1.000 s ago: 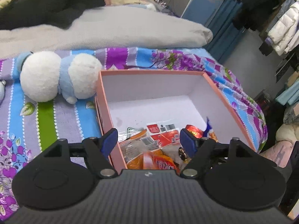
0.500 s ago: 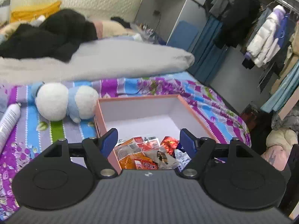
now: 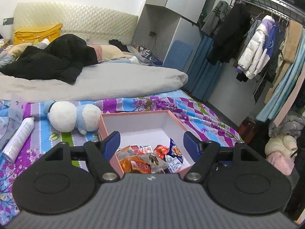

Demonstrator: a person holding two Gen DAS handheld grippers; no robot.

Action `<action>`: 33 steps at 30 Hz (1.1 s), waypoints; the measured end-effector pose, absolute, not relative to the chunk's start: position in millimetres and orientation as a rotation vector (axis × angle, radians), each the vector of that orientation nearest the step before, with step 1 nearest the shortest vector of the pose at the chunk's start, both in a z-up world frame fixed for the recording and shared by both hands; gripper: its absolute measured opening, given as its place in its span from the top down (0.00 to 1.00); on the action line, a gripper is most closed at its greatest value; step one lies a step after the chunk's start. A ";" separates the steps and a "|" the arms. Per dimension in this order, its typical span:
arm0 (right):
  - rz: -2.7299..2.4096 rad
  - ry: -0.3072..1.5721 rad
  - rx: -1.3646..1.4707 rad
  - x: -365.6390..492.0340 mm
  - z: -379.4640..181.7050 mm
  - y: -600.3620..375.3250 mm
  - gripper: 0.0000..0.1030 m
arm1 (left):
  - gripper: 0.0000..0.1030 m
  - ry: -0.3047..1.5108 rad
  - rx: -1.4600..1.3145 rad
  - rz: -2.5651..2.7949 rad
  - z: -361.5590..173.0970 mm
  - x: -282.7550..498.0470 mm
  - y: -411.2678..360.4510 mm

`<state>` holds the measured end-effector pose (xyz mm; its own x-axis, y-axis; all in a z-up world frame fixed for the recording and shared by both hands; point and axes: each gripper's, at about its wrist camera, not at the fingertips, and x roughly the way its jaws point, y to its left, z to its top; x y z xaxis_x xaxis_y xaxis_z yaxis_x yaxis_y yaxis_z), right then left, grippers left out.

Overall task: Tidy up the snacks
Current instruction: 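Raise both open tools away from the pink box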

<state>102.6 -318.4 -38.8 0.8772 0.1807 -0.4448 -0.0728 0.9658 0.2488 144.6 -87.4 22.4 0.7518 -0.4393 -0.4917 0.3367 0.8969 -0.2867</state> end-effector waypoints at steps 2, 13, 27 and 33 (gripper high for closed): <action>0.136 0.479 0.231 94.0 -37.5 -317.8 0.39 | 0.25 0.579 -0.184 -0.427 24.1 130.9 -85.7; 0.096 0.482 0.251 49.9 -39.5 -320.5 0.39 | 0.25 0.585 -0.152 -0.432 18.8 84.2 -93.6; 0.070 0.456 0.253 26.0 -42.9 -325.4 0.29 | 0.19 0.618 -0.144 -0.404 5.6 74.2 -91.4; 0.029 0.431 0.252 25.0 -46.2 -331.4 0.00 | 0.01 0.604 -0.135 -0.398 4.9 74.1 -88.5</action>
<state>25.0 -331.4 -46.2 0.9087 0.0808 -0.4095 0.0257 0.9684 0.2481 74.1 -88.5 4.9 0.7501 -0.4020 -0.5252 0.3241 0.9156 -0.2380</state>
